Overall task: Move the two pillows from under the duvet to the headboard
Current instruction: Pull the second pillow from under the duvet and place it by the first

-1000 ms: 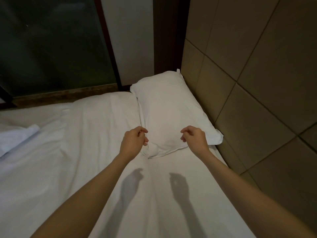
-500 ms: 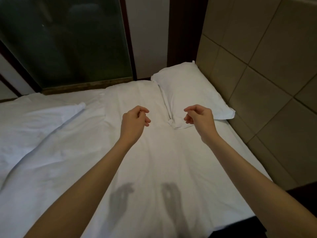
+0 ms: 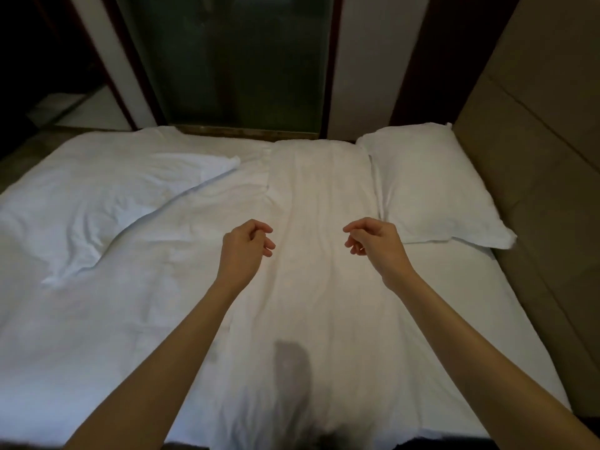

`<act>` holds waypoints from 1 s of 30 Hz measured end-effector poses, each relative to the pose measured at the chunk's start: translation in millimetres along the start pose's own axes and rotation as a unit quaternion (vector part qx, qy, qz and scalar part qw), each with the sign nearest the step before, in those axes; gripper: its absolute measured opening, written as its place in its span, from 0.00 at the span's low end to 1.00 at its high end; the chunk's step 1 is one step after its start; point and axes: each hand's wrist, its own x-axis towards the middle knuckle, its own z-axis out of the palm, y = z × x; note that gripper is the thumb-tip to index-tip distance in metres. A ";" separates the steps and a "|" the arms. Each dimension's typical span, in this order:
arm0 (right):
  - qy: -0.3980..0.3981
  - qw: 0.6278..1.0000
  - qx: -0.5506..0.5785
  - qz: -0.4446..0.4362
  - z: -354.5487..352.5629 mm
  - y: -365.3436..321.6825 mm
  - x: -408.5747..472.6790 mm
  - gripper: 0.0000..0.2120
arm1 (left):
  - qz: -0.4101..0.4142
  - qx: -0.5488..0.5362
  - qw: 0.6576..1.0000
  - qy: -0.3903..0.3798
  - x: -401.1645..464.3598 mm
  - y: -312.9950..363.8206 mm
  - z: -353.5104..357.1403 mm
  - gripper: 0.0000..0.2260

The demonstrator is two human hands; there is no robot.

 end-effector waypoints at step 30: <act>-0.112 0.979 0.077 0.153 459.4 -33.5 58.9 0.07 | -0.166 0.016 0.968 0.186 107.1 -249.3 -397.8 0.12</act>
